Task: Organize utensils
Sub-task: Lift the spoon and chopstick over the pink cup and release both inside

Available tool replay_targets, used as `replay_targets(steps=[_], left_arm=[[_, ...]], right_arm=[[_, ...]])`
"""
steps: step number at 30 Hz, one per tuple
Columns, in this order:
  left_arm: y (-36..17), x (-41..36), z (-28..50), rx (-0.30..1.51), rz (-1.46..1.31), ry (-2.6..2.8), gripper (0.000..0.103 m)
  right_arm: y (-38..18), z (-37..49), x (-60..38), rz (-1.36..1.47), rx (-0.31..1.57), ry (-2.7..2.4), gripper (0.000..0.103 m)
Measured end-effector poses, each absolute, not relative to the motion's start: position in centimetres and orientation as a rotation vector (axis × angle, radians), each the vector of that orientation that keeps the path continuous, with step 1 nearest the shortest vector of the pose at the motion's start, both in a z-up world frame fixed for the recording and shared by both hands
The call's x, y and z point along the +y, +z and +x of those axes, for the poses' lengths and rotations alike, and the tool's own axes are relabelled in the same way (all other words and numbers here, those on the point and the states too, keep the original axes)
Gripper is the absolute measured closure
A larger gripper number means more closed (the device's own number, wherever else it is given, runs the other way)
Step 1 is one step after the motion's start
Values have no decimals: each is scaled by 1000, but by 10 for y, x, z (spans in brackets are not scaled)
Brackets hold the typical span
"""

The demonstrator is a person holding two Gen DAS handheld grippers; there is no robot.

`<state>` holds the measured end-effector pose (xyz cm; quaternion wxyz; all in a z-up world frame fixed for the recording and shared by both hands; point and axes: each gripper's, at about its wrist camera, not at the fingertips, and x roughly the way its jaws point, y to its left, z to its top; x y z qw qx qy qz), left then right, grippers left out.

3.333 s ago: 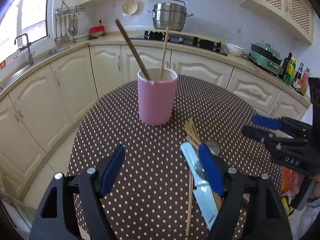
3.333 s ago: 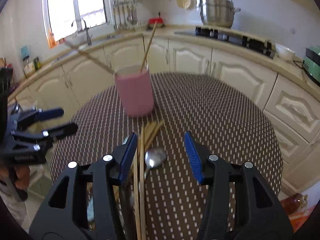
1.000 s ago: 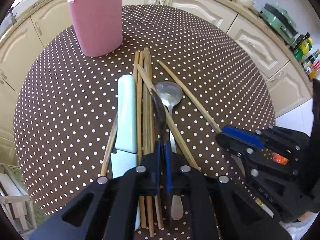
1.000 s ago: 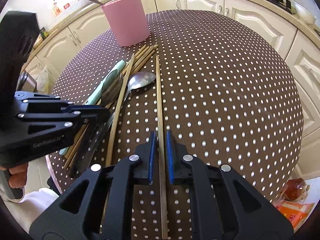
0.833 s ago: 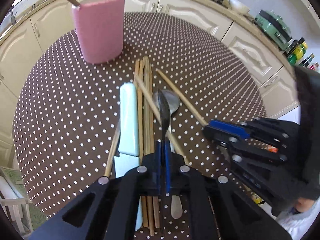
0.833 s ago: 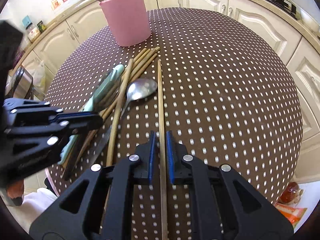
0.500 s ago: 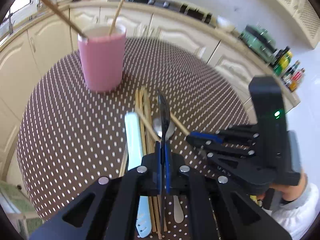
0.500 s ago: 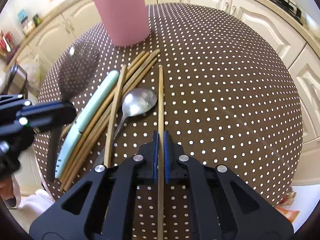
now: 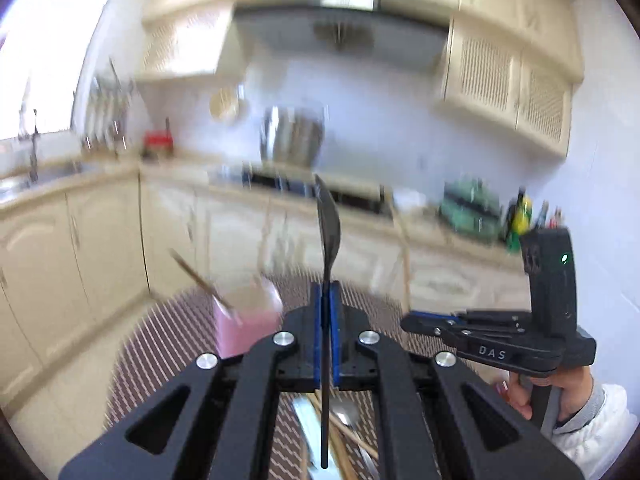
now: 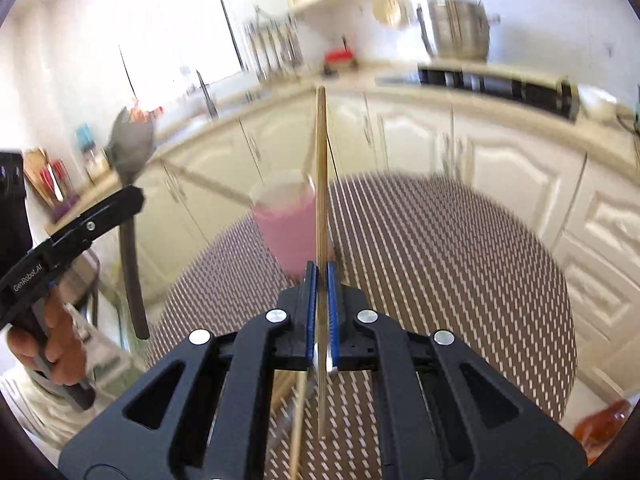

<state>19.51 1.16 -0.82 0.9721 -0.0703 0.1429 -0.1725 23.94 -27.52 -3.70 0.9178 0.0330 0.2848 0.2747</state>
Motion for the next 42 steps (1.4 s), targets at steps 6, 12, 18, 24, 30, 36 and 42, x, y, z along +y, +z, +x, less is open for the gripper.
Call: replay_targets(steps=[6,12,18,24,30,36,42], left_arm=[[33,67,185,44,-214,-234,99],[42,111,221,-82,-295,-144,99],[14,126,279,-76,-418,-238,99],[-19,115,327,-9,-491,-330,99],[-46,94,359,62,-459,-411,99],[-65,88,379,137,-447,-464,99],[-73,83,384,186,-429,-480,96]], right_arm=[[2,261,-254,92,468,584,97],[28,287,-229,99,385,583,97],[41,303,-205,85,315,573,97],[40,316,-196,95,272,558,97],[21,326,-192,110,282,550,97],[4,331,-183,85,316,551,97],[-5,332,-180,74,338,548,97]])
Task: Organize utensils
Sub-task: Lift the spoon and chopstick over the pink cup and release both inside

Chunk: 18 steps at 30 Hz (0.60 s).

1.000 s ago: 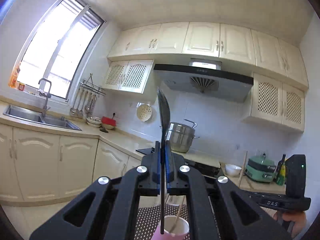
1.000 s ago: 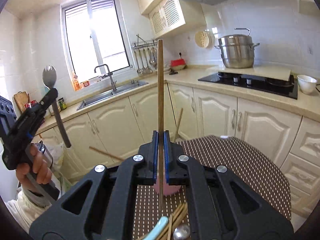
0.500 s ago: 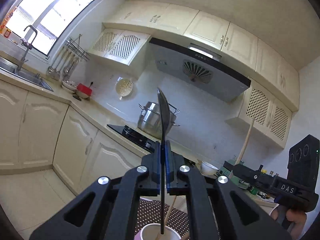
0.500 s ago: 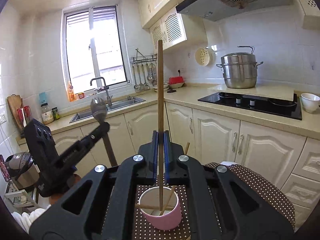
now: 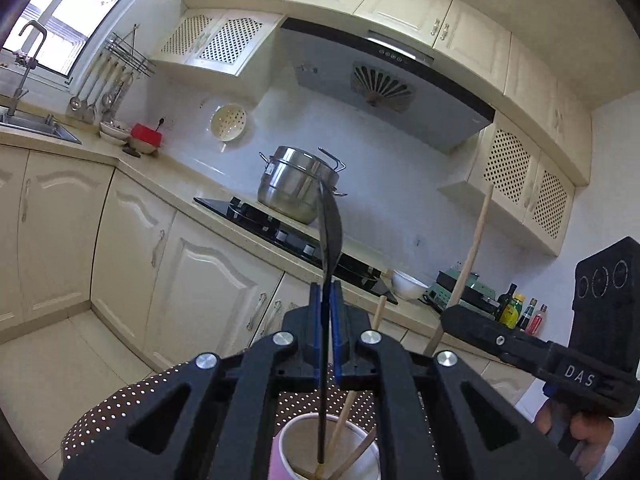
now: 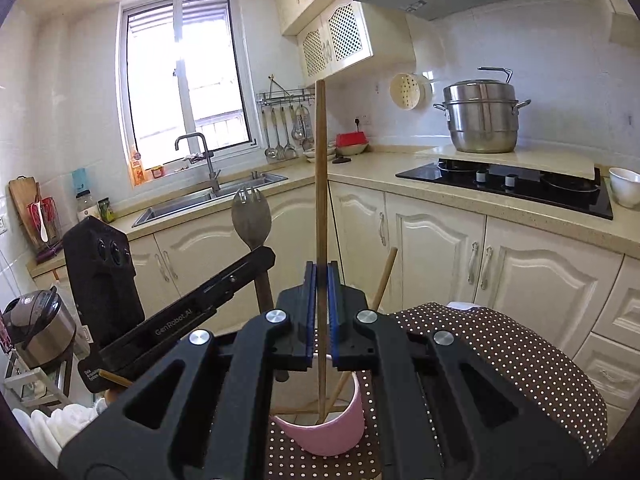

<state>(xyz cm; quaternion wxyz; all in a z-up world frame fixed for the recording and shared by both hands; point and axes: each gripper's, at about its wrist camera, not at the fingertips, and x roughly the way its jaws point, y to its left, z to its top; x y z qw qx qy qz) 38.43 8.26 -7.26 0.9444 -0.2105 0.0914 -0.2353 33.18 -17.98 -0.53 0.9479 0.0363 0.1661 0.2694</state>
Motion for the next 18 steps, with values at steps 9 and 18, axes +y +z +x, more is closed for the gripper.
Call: replay_targets(steps=[9,18], left_arm=[[-58,86,365,173,-389,-417,47],[-39,88,338,213,-309,-256,33]], right_arm=[[-11,323,-177,54,351,535,97],[-16,318,-179,64,388,492,96]])
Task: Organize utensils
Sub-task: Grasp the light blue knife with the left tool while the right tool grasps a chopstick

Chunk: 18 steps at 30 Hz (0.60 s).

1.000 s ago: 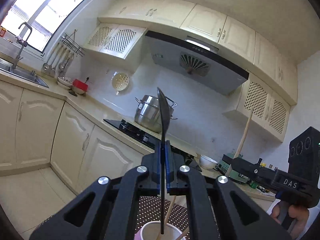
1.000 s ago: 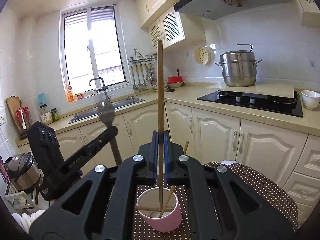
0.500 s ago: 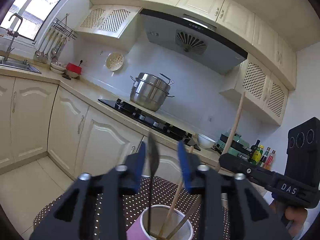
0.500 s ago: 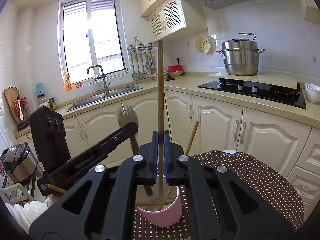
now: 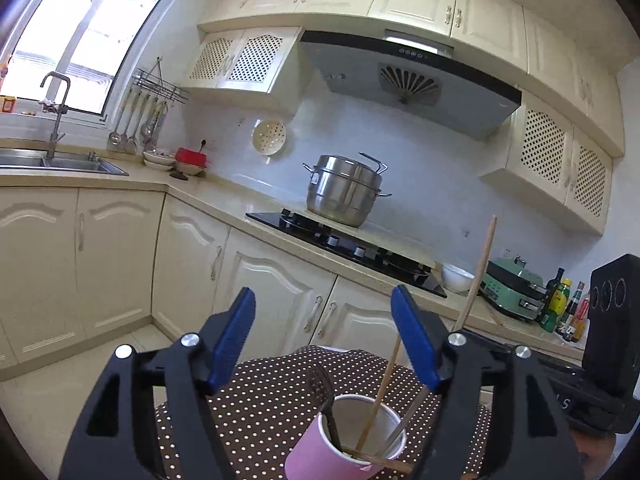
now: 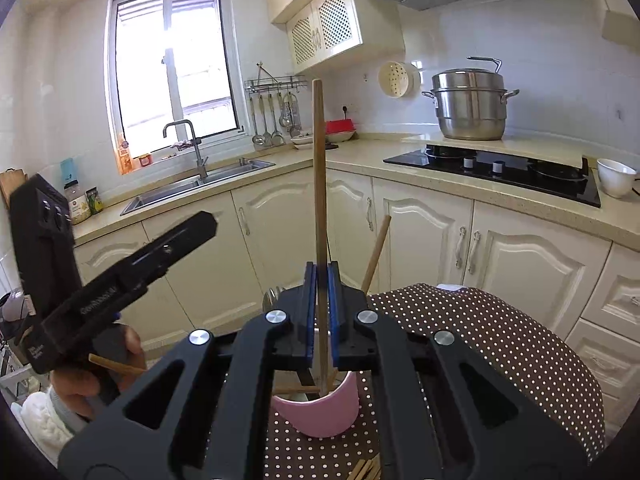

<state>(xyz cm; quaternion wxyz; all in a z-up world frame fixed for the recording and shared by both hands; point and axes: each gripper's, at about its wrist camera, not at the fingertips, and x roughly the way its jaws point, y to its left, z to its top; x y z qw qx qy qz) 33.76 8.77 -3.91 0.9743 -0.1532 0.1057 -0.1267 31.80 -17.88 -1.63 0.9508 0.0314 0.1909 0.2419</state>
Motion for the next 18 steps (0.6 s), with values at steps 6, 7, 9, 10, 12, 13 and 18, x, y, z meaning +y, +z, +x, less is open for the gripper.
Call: replay_targets(steps=[6,7,9,10,12,13,18], left_arm=[[-20,86,308,222,-256,-180,28],[-17,87,303,223,-256,-168,27],[-11,88,290,226,-254,-160,27],[-9,89,284,228,-252,-162,27],[-6,90,271,238,-249,-158,27],[-5,90,266,245,-248,-155,27],[-8,88,237,282,-232,-148,27]], right_arm=[[-11,304,-183,66,391,461,90],[-10,301,-185,67,388,457,89],[-7,293,-191,76,388,451,89],[-6,289,-194,75,390,450,89],[-6,280,-199,66,394,446,89],[-8,273,-203,56,405,445,89],[-29,246,-215,2,480,435,89]])
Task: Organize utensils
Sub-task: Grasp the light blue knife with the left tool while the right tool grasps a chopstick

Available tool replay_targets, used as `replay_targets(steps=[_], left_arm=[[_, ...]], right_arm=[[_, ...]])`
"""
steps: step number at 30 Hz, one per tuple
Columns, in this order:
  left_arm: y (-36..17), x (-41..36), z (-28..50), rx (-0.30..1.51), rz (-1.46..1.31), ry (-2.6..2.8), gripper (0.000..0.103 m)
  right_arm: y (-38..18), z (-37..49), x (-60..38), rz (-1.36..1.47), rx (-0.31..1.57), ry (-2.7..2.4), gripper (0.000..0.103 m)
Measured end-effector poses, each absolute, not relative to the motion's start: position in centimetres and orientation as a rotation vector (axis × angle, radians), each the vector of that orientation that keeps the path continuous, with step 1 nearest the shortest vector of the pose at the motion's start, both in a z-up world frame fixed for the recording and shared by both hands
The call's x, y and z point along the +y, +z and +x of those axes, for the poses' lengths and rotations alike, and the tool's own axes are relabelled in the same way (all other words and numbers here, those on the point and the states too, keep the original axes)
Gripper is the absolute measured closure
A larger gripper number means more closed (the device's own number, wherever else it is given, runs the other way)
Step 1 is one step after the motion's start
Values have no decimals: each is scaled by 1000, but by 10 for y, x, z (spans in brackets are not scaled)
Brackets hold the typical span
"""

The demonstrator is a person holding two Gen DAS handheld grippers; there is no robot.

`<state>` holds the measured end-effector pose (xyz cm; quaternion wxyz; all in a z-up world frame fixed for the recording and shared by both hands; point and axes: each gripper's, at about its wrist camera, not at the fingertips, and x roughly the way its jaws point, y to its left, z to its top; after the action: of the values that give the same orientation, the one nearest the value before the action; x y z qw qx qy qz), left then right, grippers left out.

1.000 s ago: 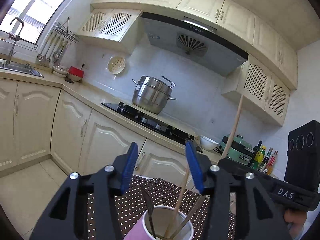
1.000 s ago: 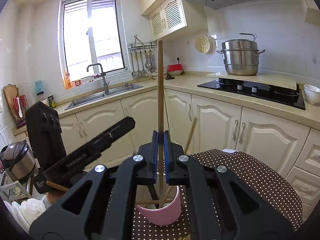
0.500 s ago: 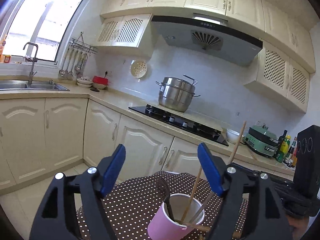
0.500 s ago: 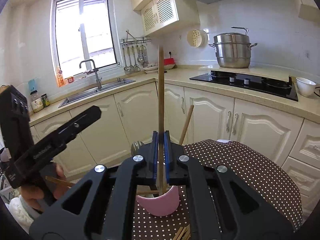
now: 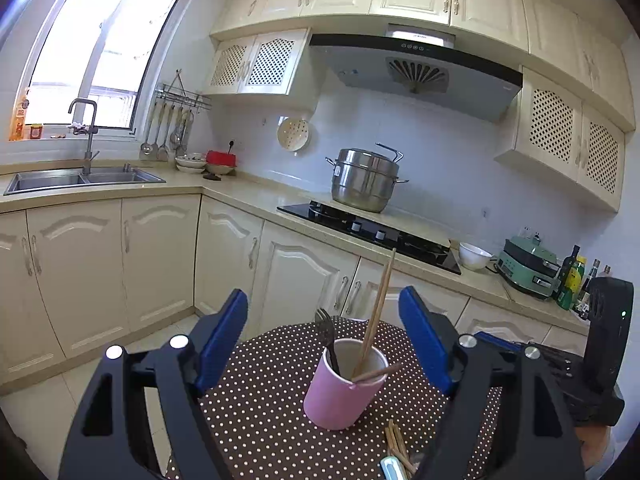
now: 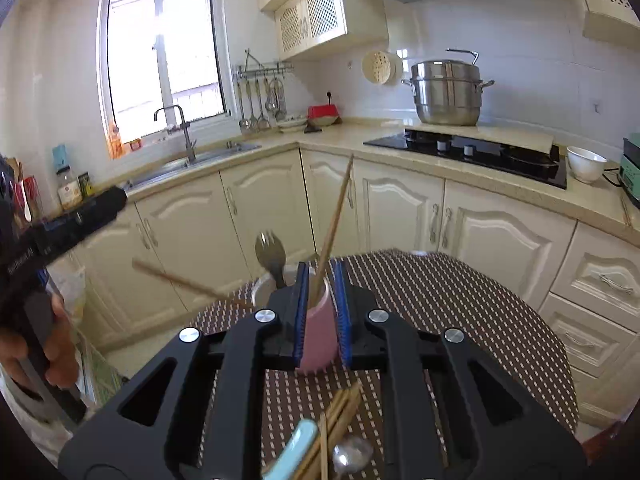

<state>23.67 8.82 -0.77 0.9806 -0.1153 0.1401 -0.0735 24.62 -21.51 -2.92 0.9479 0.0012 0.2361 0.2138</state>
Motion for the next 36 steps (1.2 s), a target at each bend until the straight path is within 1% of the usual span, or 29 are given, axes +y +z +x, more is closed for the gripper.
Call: replay_targets(steps=[4,12,17,22,27,28,29,34,35,36], left_arm=[[-15,82,217,325,-222,-157,27],[-43,56,188,433,-165,-206,27],[-57,41,181,496,-144,-255,27],[-76,26,183,573,-100,-301,27],[-103,9,203,738,-128,-368,27],[-109,4,208,770,-134,-386,27],[-114,0,214,802,-138,-395,27],[-148,-15,241,979,-177,-407,27],[-154,-18,245,1004,-179,-409,29],[-159,-20,248,1020,-179,-411,39]], right_arm=[[-57,225,-226,-30,583,433,89],[-131,197,-230,-69,828,465,89],[-159,195,-227,-77,926,478,89],[-172,198,-226,-73,968,484,89],[-172,198,-230,-64,975,500,89],[-171,198,-232,-62,977,503,91],[-170,199,-235,-55,977,508,95],[-164,202,-249,-30,968,500,95],[-163,202,-251,-33,964,494,95],[-164,203,-253,-33,962,489,95]])
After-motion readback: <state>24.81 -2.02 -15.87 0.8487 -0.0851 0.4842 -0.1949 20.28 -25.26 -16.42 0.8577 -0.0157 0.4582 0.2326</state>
